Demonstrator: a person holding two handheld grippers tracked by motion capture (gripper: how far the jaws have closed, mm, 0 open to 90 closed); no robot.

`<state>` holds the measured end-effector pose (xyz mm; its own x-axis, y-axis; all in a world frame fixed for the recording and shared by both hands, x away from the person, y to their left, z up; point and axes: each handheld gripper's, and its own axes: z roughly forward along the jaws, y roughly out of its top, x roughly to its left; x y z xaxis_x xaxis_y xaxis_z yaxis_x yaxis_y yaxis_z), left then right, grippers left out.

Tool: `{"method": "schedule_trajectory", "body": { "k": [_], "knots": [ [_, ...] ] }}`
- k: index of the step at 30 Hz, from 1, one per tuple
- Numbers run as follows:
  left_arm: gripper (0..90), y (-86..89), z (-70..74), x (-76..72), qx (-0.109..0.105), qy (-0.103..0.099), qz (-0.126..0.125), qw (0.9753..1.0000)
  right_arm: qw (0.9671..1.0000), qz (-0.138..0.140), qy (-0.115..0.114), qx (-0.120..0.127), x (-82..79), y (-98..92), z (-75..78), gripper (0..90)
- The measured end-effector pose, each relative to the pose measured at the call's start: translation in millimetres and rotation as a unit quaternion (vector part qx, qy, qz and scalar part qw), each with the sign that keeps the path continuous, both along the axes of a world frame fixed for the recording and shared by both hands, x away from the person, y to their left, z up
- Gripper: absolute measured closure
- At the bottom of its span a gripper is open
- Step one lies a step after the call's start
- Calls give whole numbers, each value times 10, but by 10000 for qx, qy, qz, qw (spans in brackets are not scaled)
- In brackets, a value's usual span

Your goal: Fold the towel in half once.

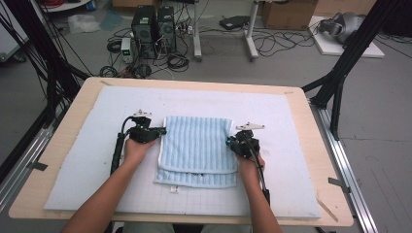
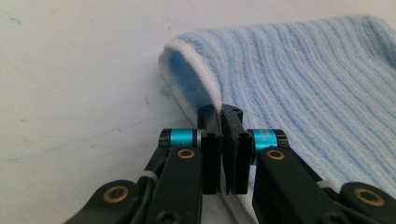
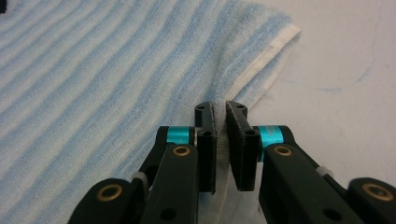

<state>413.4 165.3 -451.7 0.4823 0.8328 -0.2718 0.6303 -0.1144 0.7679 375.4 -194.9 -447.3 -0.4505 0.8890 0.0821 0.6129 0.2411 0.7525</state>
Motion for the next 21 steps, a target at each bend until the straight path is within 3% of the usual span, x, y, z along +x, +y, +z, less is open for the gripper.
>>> {"method": "schedule_trajectory", "body": {
  "k": [4, 7, 10, 12, 14, 18, 21],
  "knots": [
    [837, -2, 10, 17, 79, -157, -44, 9998, 9999, -97, -7, 31, 58, 5, -8, 799],
    [671, 41, 39, -11, 41, -229, -49, 9997, 9998, -193, -20, 90, 48, -28, 1, 640],
    [598, 76, 102, -96, -70, -281, -249, 9993, 9996, -167, -107, 208, 4, -83, 44, 559],
    [546, 94, 148, -164, -172, -304, -395, 9986, 9996, -89, -121, 253, -41, -110, 69, 532],
    [538, 118, 182, -263, -251, -469, -489, 9974, 9998, 24, -147, 141, -95, -131, 94, 515],
    [517, 172, 187, -444, -295, -543, -715, 9955, 9995, 96, -265, 170, -243, -174, 165, 500],
    [457, 200, 146, -538, -308, -456, -840, 9949, 9992, 185, -312, 138, -330, -207, 182, 492]
  ]
}}
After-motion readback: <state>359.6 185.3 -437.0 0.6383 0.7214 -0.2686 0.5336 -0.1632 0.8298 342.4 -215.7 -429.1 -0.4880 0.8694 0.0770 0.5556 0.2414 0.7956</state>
